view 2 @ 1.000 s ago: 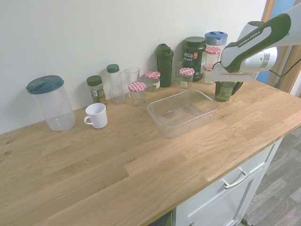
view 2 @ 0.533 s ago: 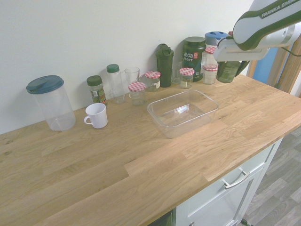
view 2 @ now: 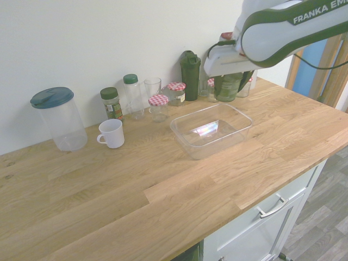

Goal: Put the cereal into the container

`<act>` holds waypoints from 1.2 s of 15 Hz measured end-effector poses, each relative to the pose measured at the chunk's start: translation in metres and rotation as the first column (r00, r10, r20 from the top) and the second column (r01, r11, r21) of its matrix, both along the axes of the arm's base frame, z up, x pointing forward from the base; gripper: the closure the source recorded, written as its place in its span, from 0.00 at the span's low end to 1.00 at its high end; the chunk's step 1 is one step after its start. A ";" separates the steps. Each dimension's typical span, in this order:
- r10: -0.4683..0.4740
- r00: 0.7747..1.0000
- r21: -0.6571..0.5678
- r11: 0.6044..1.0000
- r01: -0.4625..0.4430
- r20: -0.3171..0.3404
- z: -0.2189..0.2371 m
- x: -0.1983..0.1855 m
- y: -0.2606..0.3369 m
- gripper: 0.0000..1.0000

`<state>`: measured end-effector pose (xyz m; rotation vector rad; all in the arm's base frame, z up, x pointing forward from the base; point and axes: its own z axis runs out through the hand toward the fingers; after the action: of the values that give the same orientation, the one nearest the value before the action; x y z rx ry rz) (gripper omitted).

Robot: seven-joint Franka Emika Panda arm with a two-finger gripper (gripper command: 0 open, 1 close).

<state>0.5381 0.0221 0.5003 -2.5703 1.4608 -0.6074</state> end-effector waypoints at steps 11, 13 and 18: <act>0.003 0.995 -0.025 1.000 -0.006 -0.096 -0.102 0.046 0.062 1.00; -0.001 0.994 -0.023 1.000 -0.001 -0.110 -0.116 0.050 0.063 1.00; -0.025 0.993 -0.016 1.000 0.024 -0.112 -0.141 0.059 0.046 1.00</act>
<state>0.5972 0.0677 0.3589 -2.6410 1.5290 -0.4850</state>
